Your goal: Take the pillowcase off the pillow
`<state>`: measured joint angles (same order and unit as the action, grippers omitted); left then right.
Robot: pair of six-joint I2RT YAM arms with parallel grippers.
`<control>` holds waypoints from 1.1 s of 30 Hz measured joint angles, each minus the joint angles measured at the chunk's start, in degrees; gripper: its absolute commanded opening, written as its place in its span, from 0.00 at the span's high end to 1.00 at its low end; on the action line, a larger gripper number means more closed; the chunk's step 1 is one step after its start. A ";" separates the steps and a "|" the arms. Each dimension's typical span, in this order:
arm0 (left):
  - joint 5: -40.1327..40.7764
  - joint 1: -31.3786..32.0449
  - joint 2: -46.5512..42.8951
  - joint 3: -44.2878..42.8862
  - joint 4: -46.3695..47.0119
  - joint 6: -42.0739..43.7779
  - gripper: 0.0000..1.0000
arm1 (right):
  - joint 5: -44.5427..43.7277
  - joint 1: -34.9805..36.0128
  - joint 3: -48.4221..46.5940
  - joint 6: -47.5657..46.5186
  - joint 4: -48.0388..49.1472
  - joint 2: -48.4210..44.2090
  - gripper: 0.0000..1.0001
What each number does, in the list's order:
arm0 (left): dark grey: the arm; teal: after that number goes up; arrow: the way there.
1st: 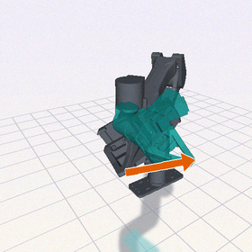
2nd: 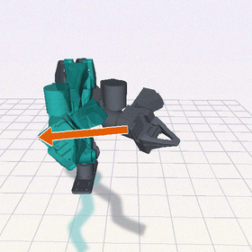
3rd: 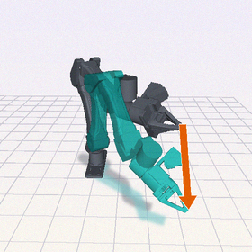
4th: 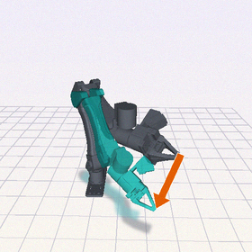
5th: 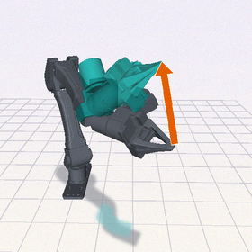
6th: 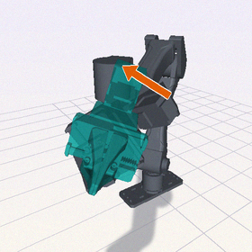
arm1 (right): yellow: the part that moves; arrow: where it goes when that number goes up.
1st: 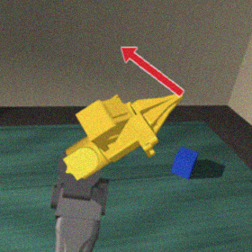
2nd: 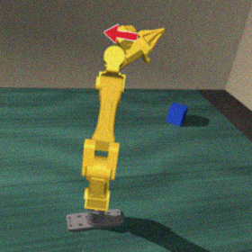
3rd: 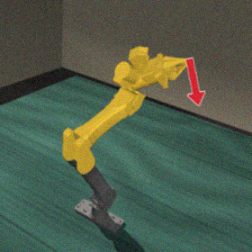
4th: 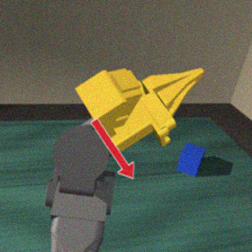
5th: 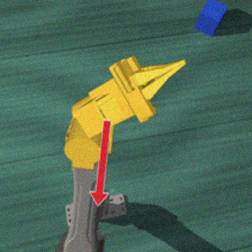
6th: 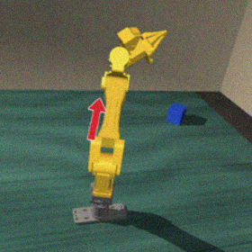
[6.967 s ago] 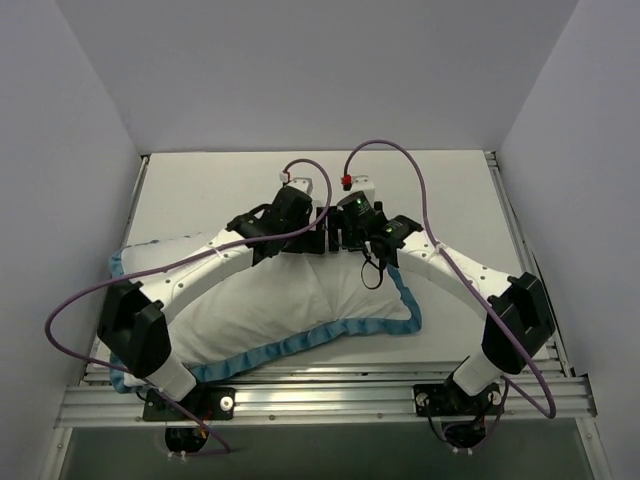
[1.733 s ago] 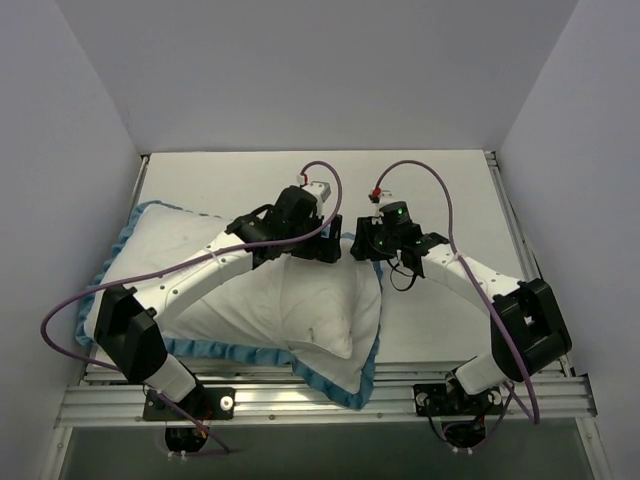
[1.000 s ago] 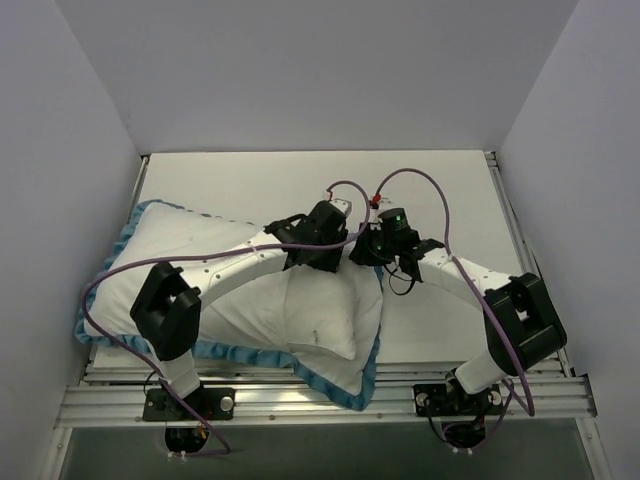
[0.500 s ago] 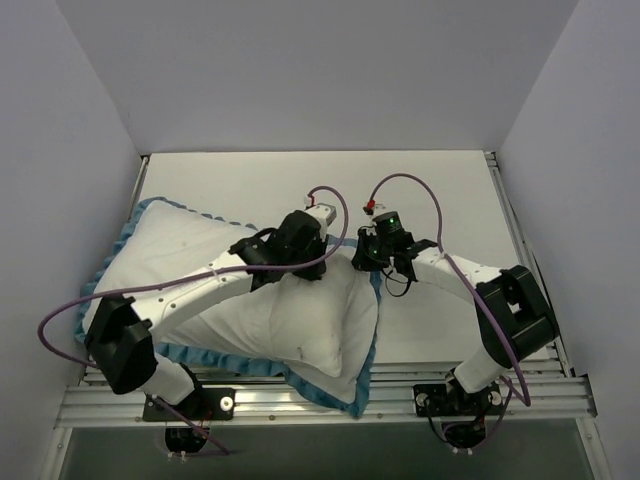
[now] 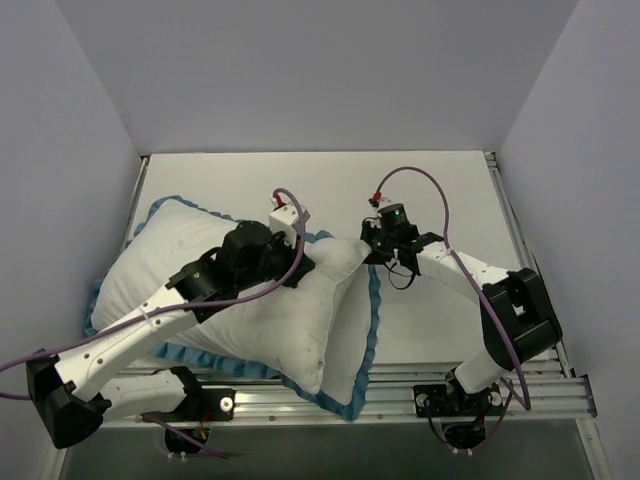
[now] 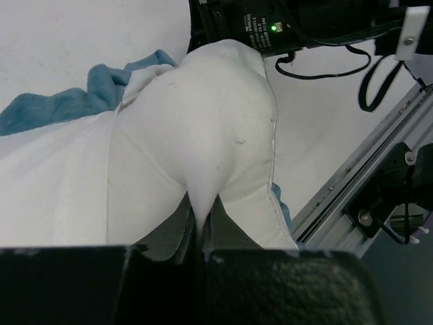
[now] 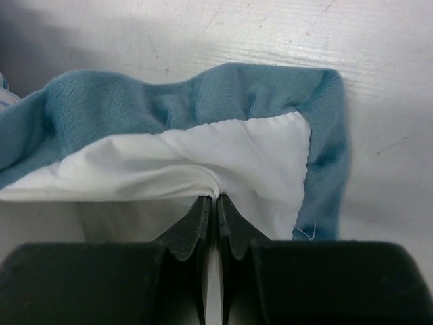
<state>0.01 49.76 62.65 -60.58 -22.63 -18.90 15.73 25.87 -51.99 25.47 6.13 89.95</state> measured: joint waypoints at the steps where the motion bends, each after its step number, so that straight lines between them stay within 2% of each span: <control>1: -0.13 -0.04 1.25 -0.31 0.72 0.02 0.94 | -0.17 -0.26 0.07 -0.02 -0.42 -0.52 0.95; 3: -0.13 -0.07 5.79 -2.10 2.36 0.02 0.90 | -1.31 -1.09 0.26 -0.09 -2.16 -2.62 0.87; 4: -0.07 -0.13 8.48 -3.76 2.60 0.02 0.81 | -2.12 -1.53 0.26 -0.15 -3.06 -3.96 0.77; 6: 0.31 -0.33 13.88 -7.34 3.17 -0.02 0.73 | -3.87 -2.19 0.26 -0.35 -5.03 -7.32 0.71; 7: 0.63 -0.37 16.09 -9.11 3.26 -0.13 0.69 | -5.03 -2.64 0.22 -0.46 -6.12 -9.35 0.63; 9: 1.62 -0.37 19.06 -11.98 3.28 -0.55 0.42 | -7.76 -3.02 -0.68 -0.98 -9.27 -13.55 0.52; 10: 2.12 -0.35 19.41 -12.66 3.52 -0.87 0.26 | -9.07 -3.06 -1.38 -1.29 -10.67 -15.19 0.42; 11: 2.89 -0.35 19.15 -12.96 3.80 -1.38 0.06 | -10.27 -3.17 -2.16 -1.53 -12.02 -16.74 0.37; 12: 3.76 -0.35 18.27 -13.11 3.98 -2.01 0.00 | -11.04 -3.30 -2.93 -1.95 -13.16 -18.16 0.33; 13: 5.05 -0.31 17.00 -13.11 3.74 -2.89 0.06 | -11.65 -3.30 -3.54 -2.36 -14.12 -19.54 0.28; 15: 9.18 -0.20 12.83 -13.09 2.01 -4.83 0.06 | -12.15 -3.28 -4.20 -3.08 -15.63 -22.45 0.21; 20: 21.73 -0.39 0.50 -12.85 -8.87 -12.41 0.06 | -9.31 -1.49 -4.50 -4.74 -17.49 -26.32 0.15; 24: 28.41 -4.20 -6.27 -7.80 -19.30 -21.07 0.06 | -7.63 6.03 -4.98 -6.25 -17.70 -25.57 0.13; 28: 27.17 -13.66 -7.82 4.96 -23.98 -26.01 0.06 | -6.64 14.27 -5.20 -6.93 -16.68 -21.68 0.14; 30: 23.54 -17.62 -6.21 10.54 -22.45 -26.82 0.06 | -6.75 16.81 -4.66 -6.88 -15.80 -19.58 0.14; 33: 18.34 -21.31 -2.32 12.81 -17.11 -26.43 0.06 | -8.04 18.53 -3.39 -6.45 -14.51 -18.32 0.15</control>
<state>18.35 28.45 60.34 -47.77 -39.75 -45.32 7.68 44.40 -55.37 19.03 -8.38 71.64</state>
